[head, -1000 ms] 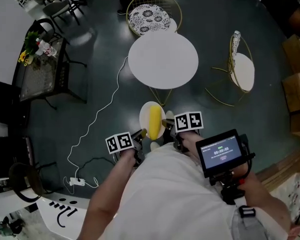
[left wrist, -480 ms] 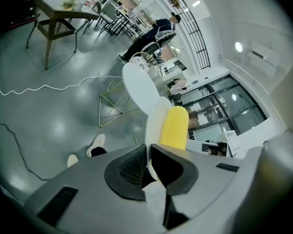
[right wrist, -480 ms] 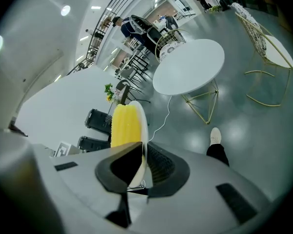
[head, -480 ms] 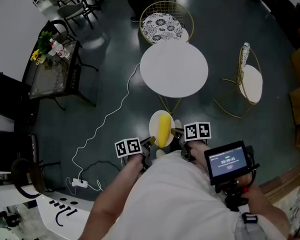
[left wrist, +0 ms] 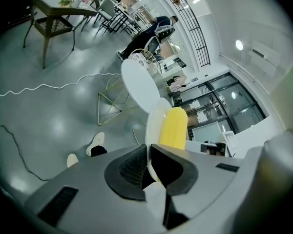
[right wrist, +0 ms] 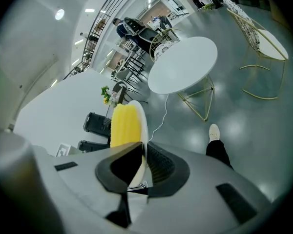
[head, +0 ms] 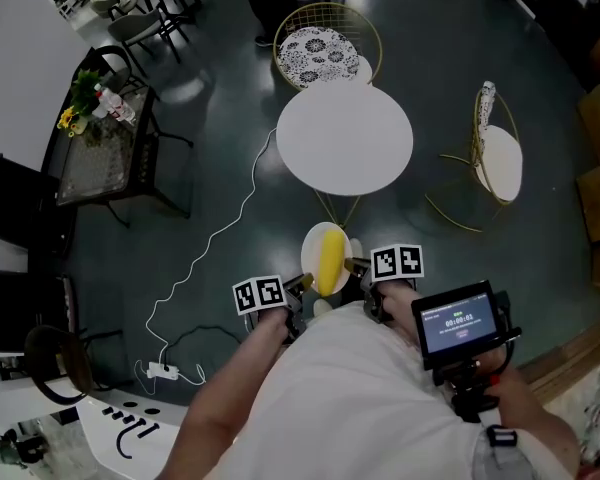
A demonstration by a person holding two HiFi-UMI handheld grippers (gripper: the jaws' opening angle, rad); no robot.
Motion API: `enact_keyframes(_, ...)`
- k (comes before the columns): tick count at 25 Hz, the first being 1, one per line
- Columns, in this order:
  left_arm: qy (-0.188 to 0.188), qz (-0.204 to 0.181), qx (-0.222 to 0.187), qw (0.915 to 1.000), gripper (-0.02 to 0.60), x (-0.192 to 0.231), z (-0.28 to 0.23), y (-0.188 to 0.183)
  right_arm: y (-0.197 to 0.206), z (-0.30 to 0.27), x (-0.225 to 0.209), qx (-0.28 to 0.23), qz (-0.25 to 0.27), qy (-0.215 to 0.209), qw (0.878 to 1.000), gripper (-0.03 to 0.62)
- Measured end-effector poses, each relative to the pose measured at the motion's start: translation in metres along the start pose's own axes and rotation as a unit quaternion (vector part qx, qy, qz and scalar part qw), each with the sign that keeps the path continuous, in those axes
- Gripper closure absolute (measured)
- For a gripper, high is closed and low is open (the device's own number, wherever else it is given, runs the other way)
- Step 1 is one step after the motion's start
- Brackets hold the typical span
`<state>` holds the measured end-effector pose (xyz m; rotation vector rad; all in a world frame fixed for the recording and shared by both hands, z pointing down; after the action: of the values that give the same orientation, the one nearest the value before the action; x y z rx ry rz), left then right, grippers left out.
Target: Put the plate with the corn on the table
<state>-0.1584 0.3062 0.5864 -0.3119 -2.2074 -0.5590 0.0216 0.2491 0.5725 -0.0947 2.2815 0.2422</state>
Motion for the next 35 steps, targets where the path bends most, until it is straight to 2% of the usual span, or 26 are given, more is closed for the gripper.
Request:
enact_keyframes(9,0.009,0.013,0.009,0.9998,0.551,0.005,0.0,0.004,0.008,-0.003,-0.012,0.004,-0.036,-0.005,0.999,0.557)
enact_keyframes(28,-0.001,0.034,0.012,0.9994,0.552,0.005,0.008,0.018,0.019,-0.005,-0.012,0.028,-0.048,-0.012,0.998,0.557)
enact_keyframes(35,-0.008,0.039,0.011,0.9991,0.552,0.009,-0.001,0.008,0.005,-0.013,-0.017,0.036,-0.048,-0.014,0.998,0.557)
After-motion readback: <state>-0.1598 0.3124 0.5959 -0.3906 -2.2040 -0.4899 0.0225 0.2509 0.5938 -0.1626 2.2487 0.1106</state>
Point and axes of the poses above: the fingertips, and each gripper's own axes: z backward along the fingers, x to its left, y out of its underside, the point moved 6 cm from there along z, backward along the fingers, and after that the axes turned 7 degrees about -z, right-handed, at the moved point
